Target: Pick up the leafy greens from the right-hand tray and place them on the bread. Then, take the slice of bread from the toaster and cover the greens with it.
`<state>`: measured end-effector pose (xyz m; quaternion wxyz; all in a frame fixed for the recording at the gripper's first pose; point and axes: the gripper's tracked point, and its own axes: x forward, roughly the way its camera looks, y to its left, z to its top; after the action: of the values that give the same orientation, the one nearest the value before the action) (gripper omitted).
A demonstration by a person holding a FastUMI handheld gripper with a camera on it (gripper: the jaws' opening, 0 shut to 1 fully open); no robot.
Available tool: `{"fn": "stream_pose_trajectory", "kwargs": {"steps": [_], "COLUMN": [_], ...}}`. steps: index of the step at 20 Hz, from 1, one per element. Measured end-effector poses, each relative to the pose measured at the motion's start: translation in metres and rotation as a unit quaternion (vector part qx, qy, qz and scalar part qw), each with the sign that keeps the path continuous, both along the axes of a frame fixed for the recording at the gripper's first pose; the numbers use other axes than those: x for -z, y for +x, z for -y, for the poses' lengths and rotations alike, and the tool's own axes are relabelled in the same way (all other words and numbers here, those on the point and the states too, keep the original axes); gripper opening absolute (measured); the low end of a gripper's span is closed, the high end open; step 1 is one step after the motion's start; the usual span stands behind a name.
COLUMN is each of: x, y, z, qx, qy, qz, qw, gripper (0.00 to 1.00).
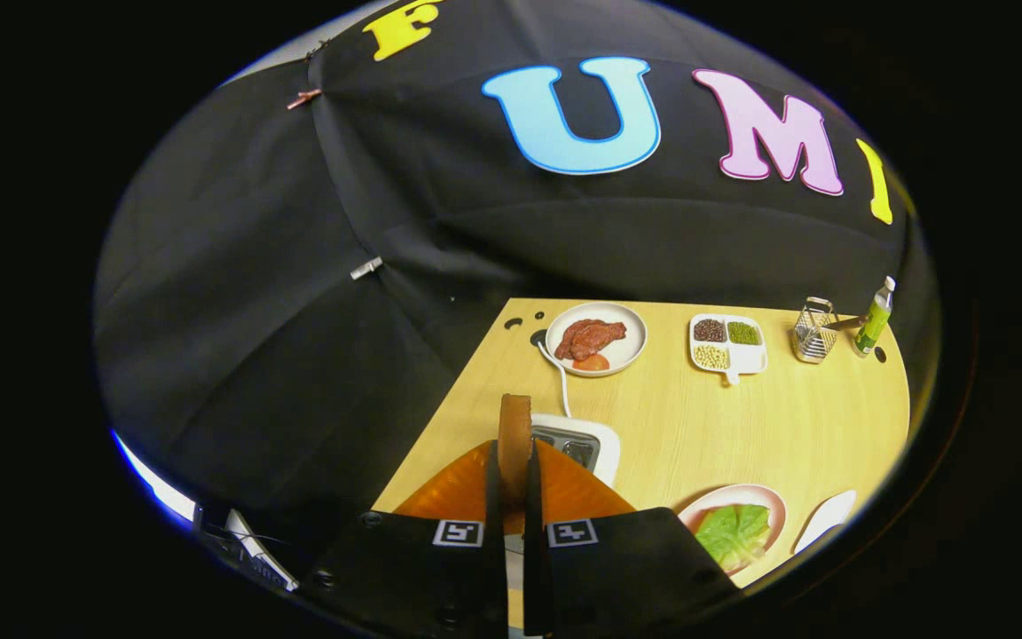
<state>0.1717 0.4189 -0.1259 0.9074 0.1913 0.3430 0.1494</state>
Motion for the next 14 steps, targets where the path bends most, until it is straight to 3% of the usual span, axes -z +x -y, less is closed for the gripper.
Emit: {"fn": "stream_pose_trajectory", "kwargs": {"steps": [6, 14], "x": [-0.019, 0.068], "y": [-0.018, -0.065], "z": [0.085, 0.186], "qx": [0.049, 0.132], "qy": [0.032, 0.016], "qz": [0.009, -0.058], "qw": [0.998, 0.989], "gripper": [0.11, 0.11]}}
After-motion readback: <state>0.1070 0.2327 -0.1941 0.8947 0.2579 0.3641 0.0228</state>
